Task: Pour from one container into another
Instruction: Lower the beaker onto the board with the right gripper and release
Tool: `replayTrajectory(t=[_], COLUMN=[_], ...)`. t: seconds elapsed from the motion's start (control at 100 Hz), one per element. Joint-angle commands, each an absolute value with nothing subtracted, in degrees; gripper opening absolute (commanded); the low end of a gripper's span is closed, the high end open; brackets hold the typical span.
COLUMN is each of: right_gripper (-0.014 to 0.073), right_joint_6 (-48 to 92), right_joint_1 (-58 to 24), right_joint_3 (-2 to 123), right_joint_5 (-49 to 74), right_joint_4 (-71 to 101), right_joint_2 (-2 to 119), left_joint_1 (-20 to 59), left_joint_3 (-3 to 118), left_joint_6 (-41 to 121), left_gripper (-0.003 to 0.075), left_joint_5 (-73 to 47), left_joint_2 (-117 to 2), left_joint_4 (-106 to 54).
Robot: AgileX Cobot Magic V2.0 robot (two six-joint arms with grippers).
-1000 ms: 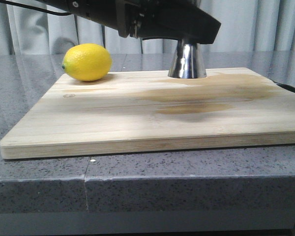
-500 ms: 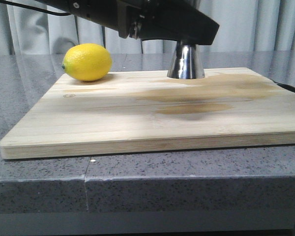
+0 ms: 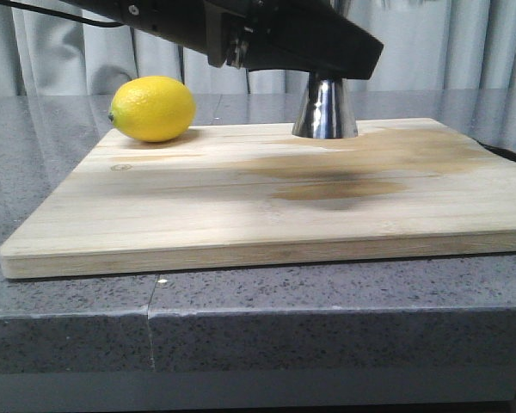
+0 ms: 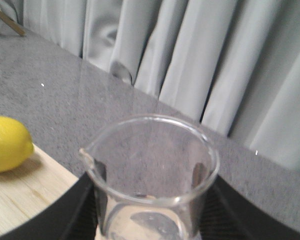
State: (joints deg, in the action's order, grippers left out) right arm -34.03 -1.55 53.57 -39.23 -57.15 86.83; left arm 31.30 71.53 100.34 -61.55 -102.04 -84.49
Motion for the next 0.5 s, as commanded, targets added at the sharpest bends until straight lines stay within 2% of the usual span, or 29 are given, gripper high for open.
replayTrajectory(t=[0.0, 0.49], right_gripper=[0.0216, 0.0216], right_joint_6=[-34.2, -34.2], right_joint_1=[0.0, 1.3], right_joint_3=[55.5, 55.5], right_joint_5=[-45.0, -49.1], right_joint_4=[-54.0, -54.0], right_joint_2=[88.3, 99.4], left_joint_1=[31.6, 31.6], left_joint_3=[73.4, 73.4], left_joint_6=[100.5, 100.5], left_gripper=[-0.0020, -0.0019], left_joint_5=[-63.7, -63.7], left_joint_2=[-99.6, -99.6], left_joint_4=[-88.4, -86.9])
